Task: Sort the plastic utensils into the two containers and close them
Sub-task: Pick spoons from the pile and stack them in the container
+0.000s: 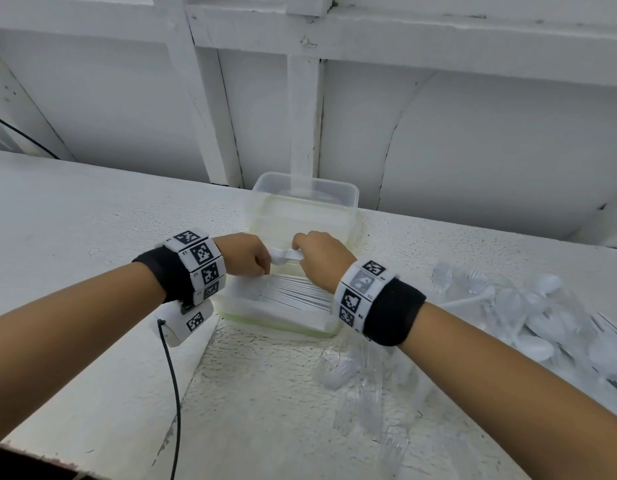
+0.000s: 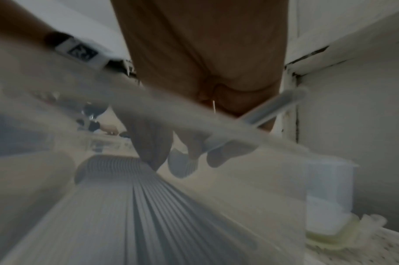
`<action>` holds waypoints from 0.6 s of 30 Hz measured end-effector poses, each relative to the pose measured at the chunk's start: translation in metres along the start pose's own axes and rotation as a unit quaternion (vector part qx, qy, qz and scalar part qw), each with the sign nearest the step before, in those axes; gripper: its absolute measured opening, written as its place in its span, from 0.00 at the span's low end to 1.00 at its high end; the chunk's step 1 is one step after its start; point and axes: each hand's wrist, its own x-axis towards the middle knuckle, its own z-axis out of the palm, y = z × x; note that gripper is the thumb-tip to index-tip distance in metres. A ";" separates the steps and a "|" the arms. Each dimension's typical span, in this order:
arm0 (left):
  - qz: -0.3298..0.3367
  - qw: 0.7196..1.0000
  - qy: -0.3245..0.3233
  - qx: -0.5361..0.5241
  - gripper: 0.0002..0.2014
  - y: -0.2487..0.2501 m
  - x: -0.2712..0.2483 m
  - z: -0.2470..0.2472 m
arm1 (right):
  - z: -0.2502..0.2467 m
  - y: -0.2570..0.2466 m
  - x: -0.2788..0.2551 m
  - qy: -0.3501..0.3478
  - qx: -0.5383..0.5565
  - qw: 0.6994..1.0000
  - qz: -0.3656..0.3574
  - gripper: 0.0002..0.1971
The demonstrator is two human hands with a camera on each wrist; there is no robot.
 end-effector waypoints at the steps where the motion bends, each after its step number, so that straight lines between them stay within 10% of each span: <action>1: 0.003 1.000 0.004 -0.004 0.13 -0.001 -0.001 0.000 | 0.003 -0.002 0.002 -0.011 -0.020 1.000 -0.009 0.14; 9: 0.010 0.998 0.039 -0.050 0.11 -0.008 -0.009 -0.002 | 0.016 -0.006 0.015 -0.048 0.028 0.998 -0.027 0.14; 18: -0.028 0.955 0.221 -0.196 0.09 -0.029 -0.025 0.003 | 0.014 0.005 0.015 -0.106 0.151 0.983 0.014 0.17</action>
